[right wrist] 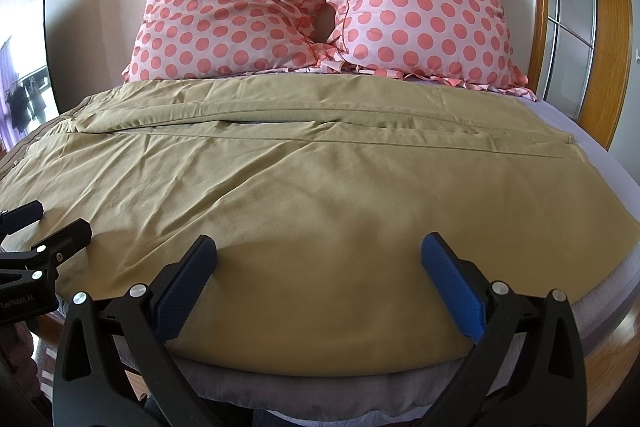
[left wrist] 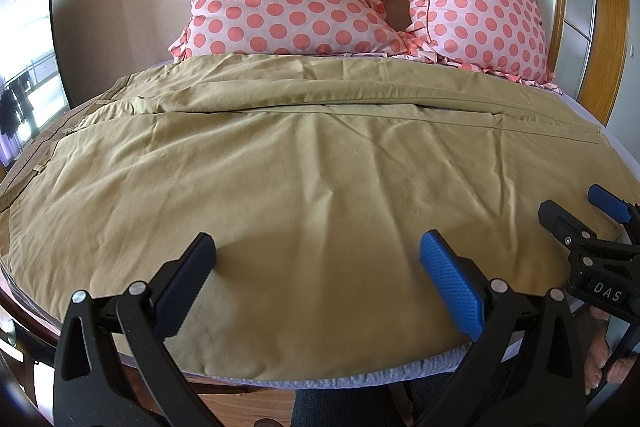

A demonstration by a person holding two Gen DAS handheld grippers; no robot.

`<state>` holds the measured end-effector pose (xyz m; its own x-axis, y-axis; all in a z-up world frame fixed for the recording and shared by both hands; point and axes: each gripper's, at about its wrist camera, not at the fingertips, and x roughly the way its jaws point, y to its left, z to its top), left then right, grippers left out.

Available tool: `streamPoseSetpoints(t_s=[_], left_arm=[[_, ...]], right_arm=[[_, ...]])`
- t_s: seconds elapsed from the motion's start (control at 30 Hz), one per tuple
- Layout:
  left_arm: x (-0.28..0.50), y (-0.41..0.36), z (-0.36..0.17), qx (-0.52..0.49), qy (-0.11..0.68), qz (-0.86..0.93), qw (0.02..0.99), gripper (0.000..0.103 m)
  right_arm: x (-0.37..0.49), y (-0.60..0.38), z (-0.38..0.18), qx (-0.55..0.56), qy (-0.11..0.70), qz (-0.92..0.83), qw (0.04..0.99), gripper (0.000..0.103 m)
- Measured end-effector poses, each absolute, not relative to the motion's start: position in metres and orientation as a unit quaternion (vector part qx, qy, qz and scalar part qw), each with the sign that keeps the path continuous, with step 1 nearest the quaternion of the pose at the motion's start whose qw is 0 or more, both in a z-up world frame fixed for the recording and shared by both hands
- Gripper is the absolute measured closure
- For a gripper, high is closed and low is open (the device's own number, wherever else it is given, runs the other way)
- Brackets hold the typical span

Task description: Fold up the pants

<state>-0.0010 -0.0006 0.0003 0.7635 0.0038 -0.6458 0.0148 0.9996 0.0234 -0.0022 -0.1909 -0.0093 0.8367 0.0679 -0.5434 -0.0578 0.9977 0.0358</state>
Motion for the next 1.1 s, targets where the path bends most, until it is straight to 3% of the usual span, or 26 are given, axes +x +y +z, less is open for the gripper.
streamPoseSetpoints(t_s=[0.13,0.27,0.47,0.53,0.6,0.87,0.97,1.03,1.1], left_arm=[[-0.004,0.001,0.015,0.017,0.343,-0.016,0.939,0.002],[0.002,0.009,0.015,0.018,0.345,-0.014,0.938,0.002],[0.005,0.016,0.027,0.006,0.318,-0.012,0.948,0.002],[0.007,0.018,0.030,0.003,0.312,-0.019,0.950,0.002],[0.012,0.020,0.033,0.001,0.306,-0.028,0.952,0.002],[0.024,0.028,0.034,-0.014,0.302,-0.051,0.952,0.002],[0.032,0.029,0.028,-0.020,0.311,-0.054,0.949,0.002],[0.035,0.029,0.025,-0.026,0.317,-0.060,0.946,0.002],[0.035,0.030,0.022,-0.033,0.320,-0.066,0.945,0.002]], right_arm=[[0.010,-0.205,0.005,0.008,0.317,0.035,0.948,0.001],[0.037,-0.260,0.059,0.045,0.285,-0.015,0.957,0.001],[0.171,-0.365,0.099,0.127,0.329,-0.161,0.922,0.002],[0.214,-0.389,0.093,0.143,0.352,-0.203,0.902,0.014],[0.264,-0.416,0.077,0.167,0.393,-0.237,0.872,0.033],[0.352,-0.462,0.028,0.263,0.435,-0.311,0.803,0.036],[0.355,-0.460,0.020,0.212,0.438,-0.341,0.804,0.040],[0.356,-0.463,0.017,0.208,0.426,-0.336,0.814,0.051],[0.345,-0.471,0.014,0.208,0.402,-0.339,0.825,0.077]])
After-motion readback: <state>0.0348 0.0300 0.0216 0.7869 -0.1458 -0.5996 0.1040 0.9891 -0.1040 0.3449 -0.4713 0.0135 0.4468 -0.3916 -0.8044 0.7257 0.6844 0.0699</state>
